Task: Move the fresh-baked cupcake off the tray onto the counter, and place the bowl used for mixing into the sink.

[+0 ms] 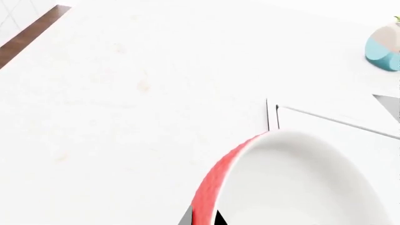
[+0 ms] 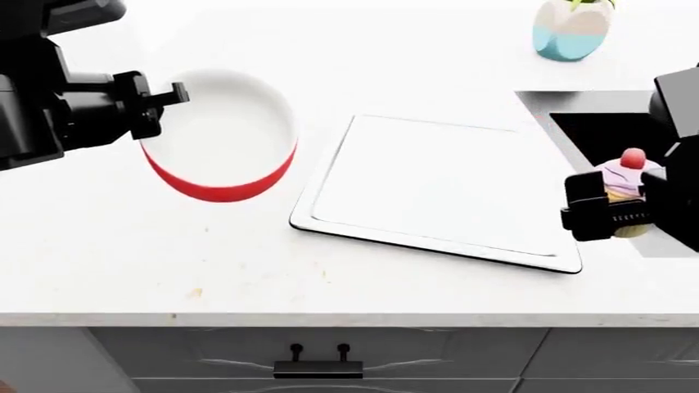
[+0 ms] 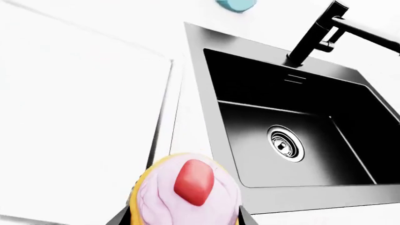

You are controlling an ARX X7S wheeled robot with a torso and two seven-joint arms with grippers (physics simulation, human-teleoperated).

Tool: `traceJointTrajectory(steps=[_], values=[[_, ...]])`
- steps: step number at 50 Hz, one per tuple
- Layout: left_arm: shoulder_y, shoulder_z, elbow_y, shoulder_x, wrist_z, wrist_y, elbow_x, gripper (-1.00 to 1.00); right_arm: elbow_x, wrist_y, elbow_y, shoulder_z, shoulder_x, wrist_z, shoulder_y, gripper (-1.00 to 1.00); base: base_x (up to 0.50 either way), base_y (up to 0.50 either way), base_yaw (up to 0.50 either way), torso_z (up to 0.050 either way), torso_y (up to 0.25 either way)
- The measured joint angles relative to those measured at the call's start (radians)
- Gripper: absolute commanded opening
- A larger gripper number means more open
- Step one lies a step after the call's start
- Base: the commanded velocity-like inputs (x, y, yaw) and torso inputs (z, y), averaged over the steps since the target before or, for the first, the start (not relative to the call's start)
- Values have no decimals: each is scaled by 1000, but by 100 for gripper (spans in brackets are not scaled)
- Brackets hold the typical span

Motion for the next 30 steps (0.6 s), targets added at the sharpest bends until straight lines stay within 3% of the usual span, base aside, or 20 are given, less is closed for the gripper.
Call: traceJointTrajectory(steps=[30], values=[[4,7,7,0,15,16,11,-100,-99,-146,-43,2,100,-81,-163,-100,0,0,0,0,1]])
